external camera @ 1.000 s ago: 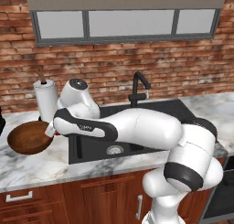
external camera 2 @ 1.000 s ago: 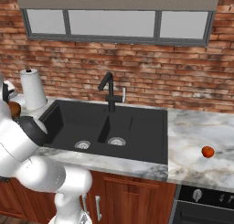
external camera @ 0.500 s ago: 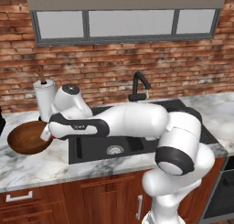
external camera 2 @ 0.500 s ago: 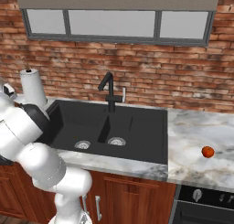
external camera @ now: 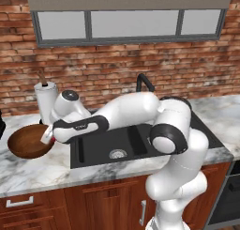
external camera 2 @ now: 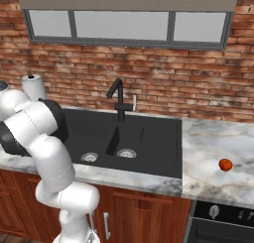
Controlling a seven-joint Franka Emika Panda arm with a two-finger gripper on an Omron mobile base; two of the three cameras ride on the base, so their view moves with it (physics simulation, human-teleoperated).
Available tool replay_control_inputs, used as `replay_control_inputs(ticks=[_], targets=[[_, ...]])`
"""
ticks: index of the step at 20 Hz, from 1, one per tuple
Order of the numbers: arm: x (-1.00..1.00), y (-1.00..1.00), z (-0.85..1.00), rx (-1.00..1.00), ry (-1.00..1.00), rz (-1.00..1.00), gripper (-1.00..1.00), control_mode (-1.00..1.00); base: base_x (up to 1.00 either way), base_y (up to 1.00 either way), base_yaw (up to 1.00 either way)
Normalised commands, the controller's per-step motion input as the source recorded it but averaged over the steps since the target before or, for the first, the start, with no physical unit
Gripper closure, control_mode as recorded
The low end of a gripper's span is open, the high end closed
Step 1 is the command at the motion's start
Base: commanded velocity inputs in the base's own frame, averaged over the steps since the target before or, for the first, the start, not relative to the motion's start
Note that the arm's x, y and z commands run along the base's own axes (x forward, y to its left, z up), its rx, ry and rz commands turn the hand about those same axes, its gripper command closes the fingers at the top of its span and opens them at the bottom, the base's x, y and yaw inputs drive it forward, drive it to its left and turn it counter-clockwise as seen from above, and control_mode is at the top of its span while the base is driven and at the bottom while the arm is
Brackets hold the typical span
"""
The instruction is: Pick the tomato from the sink and place it in the bowl. Then pick the bowl and place it in the microwave. Then close the microwave door and press the start button.
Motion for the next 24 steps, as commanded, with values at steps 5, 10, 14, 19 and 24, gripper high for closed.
replay_control_inputs(ticks=[5,10,14,19,24], targets=[[0.06,0.25,0.0,0.0,0.0,0.0,1.0,-1.0,0.0,0.0,0.0],[0.0,0.05,-0.17,0.0,0.0,0.0,1.0,-1.0,0.0,0.0,0.0],[0.04,0.01,-0.33,-0.01,0.0,0.0,1.0,-1.0,0.0,0.0,0.0],[0.07,0.03,-0.18,0.0,0.0,0.0,-1.0,-1.0,0.0,0.0,0.0],[0.08,0.02,0.0,0.0,0.0,0.0,-1.0,-1.0,0.0,0.0,0.0]])
